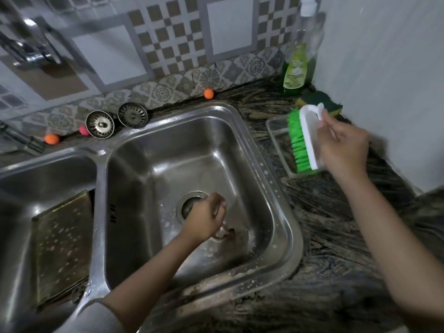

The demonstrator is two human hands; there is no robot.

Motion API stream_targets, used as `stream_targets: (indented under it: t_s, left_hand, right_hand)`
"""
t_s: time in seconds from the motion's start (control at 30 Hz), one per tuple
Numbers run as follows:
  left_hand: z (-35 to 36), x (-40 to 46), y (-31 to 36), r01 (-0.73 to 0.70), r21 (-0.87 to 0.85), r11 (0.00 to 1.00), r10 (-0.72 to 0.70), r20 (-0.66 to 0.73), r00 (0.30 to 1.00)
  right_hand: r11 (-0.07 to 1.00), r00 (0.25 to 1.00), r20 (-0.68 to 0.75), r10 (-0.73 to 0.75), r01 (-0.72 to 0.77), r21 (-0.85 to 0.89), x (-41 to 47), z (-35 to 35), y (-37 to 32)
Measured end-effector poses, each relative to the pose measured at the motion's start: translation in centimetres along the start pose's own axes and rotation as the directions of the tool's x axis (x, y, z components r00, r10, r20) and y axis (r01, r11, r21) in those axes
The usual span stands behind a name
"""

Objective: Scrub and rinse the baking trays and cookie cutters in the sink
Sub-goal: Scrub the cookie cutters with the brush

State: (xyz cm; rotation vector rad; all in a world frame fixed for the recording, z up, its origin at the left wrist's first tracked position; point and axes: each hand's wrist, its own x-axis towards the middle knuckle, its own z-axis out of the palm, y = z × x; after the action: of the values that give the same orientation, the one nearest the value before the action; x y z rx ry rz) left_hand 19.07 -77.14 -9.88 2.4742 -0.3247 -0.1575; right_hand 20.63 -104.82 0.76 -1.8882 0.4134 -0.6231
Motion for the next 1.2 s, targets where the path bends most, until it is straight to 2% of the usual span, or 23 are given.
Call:
stream_targets:
  t_s: [0.1, 0.27, 0.4, 0.5, 0.6, 0.67, 0.7, 0.77, 0.8, 0.9, 0.97, 1.1, 1.2]
  left_hand:
    - [-1.1, 0.5, 1.3, -0.008, -0.075, 0.997, 0.004, -0.057, 0.998]
    - [-2.1, 0.4, 2.2, 0.006, -0.226, 0.974, -0.010, -0.017, 1.000]
    - [-2.6, 0.1, 2.2, 0.029, -0.320, 0.947, -0.035, -0.013, 0.999]
    - [-3.3, -0.3, 2.4, 0.040, -0.431, 0.901, -0.056, -0.025, 0.998]
    - [-4.2, -0.8, 3.1, 0.089, -0.591, 0.802, -0.134, -0.033, 0.990]
    - [-4.8, -1.0, 3.7, 0.119, -0.709, 0.695, -0.180, -0.011, 0.984]
    - [-5.2, -1.2, 4.2, 0.145, -0.783, 0.605, -0.198, 0.029, 0.980]
    - [-5.8, -1.4, 5.2, 0.226, -0.897, 0.380, -0.202, 0.158, 0.967]
    - [-6.0, -1.5, 5.6, 0.260, -0.917, 0.302, -0.191, 0.209, 0.959]
    - [-6.3, -1.8, 6.7, 0.320, -0.934, 0.157, -0.134, 0.301, 0.944]
    - [-6.5, -1.9, 7.1, 0.316, -0.947, 0.053, -0.102, 0.310, 0.945]
    - [-7.5, -2.4, 6.6, 0.243, -0.970, -0.015, -0.101, 0.244, 0.965]
    - [-7.6, -3.2, 5.8, 0.244, -0.969, -0.047, -0.127, 0.248, 0.960]
  right_hand:
    - [0.981, 0.996, 0.078, 0.036, -0.020, -0.192, 2.1, 1.1, 0.3]
    - [0.857, 0.957, 0.267, 0.115, 0.040, -0.514, 3.2, 3.0, 1.3]
    - [0.793, 0.952, 0.295, 0.078, 0.120, -0.597, 3.0, 3.4, 2.0]
    - [0.830, 0.955, 0.287, 0.069, 0.104, -0.548, 2.9, 3.1, 1.9]
    - [0.915, 0.983, 0.155, -0.098, 0.150, -0.374, 1.7, 2.2, 1.0]
    - [0.964, 0.983, 0.069, -0.172, 0.183, -0.193, 0.1, 1.8, -0.5]
    - [0.978, 0.982, 0.057, -0.180, 0.185, -0.092, -0.8, 1.7, -1.5]
    - [0.978, 0.976, 0.095, -0.196, 0.187, 0.091, -2.8, 2.0, -3.3]
    - [0.971, 0.969, 0.132, -0.207, 0.187, 0.151, -3.9, 2.2, -4.1]
    - [0.936, 0.919, 0.257, -0.298, 0.230, 0.265, -7.3, 3.4, -5.3]
    - [0.912, 0.877, 0.327, -0.350, 0.241, 0.331, -9.1, 4.3, -5.5]
    - [0.896, 0.848, 0.363, -0.387, 0.253, 0.366, -11.0, 4.8, -4.9]
    - [0.905, 0.818, 0.411, -0.403, 0.290, 0.310, -11.9, 4.3, -4.4]
